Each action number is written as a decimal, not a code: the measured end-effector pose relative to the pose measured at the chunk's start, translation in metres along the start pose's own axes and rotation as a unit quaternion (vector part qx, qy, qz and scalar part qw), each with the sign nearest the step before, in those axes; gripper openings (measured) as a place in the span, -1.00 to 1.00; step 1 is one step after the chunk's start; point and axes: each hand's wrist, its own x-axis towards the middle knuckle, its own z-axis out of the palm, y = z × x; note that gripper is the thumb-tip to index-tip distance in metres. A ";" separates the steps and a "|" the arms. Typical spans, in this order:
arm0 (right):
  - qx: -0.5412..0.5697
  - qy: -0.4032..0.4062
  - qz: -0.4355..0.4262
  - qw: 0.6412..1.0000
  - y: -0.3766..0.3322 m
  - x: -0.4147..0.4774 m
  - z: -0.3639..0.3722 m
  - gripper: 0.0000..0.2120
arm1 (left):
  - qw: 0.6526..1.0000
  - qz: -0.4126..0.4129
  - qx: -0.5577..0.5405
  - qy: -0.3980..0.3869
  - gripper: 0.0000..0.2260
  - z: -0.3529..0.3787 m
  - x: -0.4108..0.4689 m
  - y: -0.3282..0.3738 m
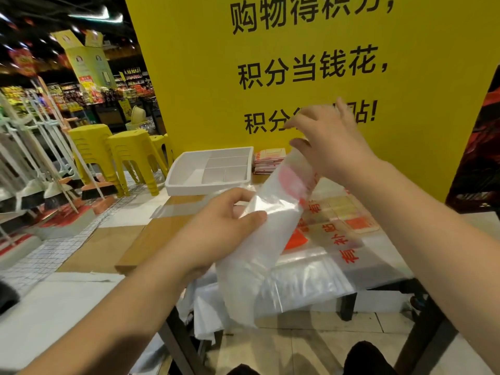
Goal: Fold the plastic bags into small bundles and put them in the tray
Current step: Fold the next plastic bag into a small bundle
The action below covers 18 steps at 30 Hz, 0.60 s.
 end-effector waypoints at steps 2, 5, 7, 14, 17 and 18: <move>0.025 0.008 -0.003 1.000 -0.013 -0.019 -0.004 -0.71 | 0.997 -0.017 -0.023 0.069 -0.87 0.023 -0.007 -0.016; 0.080 -0.005 0.007 0.997 -0.025 -0.086 -0.013 -0.76 | 0.995 0.003 0.036 0.091 -0.74 0.053 -0.020 -0.034; 0.124 -0.027 0.027 0.992 -0.031 -0.142 -0.015 -0.67 | 0.994 0.016 0.039 0.101 -0.61 0.068 -0.026 -0.038; 0.227 -0.067 0.026 0.971 -0.044 -0.240 -0.007 -0.32 | 0.988 -0.021 -0.107 0.112 -0.84 0.089 -0.034 -0.041; 0.289 -0.049 0.014 0.956 -0.042 -0.251 -0.002 -0.46 | 0.980 -0.034 -0.172 0.094 -0.93 0.093 -0.043 -0.040; 0.316 -0.041 0.020 0.948 -0.044 -0.252 -0.001 -0.51 | 0.980 -0.034 -0.176 0.092 -0.95 0.095 -0.046 -0.041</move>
